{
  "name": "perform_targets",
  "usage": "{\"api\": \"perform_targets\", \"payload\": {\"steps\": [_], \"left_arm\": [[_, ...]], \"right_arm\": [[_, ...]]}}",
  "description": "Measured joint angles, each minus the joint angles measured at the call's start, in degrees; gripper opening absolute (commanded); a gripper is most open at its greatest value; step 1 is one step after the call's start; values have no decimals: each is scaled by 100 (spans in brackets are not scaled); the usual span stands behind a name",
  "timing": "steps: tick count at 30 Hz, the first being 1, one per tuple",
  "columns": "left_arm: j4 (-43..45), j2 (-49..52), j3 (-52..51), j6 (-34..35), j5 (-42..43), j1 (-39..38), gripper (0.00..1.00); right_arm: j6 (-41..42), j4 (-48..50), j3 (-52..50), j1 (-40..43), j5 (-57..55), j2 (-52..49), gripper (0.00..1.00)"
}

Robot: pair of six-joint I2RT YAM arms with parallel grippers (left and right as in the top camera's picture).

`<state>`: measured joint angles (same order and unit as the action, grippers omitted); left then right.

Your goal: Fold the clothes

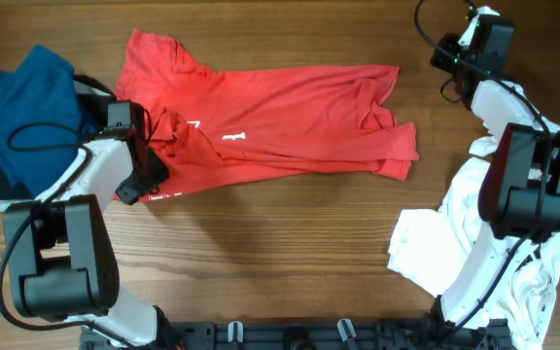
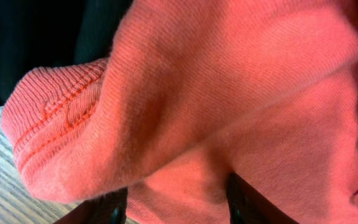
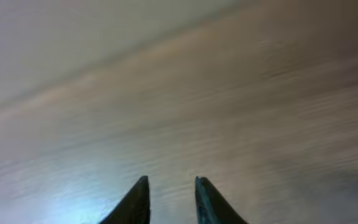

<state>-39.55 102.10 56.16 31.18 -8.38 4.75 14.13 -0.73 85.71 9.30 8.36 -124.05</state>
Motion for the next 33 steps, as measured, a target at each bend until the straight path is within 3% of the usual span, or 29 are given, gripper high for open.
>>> {"api": "perform_targets", "payload": {"steps": [1,8,17,21,22,33], "left_arm": [[0,0,0,0,0,0,52],[0,0,0,0,-9,-2,52],[-2,0,0,0,-20,-11,52],[-2,0,0,0,-20,-11,52],[-2,0,0,0,-20,-11,52],[-13,0,0,0,-20,-11,52]], "right_arm": [[-111,-358,26,-31,258,11,41],[-697,-2293,-4,-734,1384,15,50],[-796,-2544,-7,-1268,1237,15,49],[-682,-2732,-7,-1274,1056,15,12],[-671,-2736,-7,-1274,1025,15,7],[-15,-2343,-4,-935,-234,83,5]]}}
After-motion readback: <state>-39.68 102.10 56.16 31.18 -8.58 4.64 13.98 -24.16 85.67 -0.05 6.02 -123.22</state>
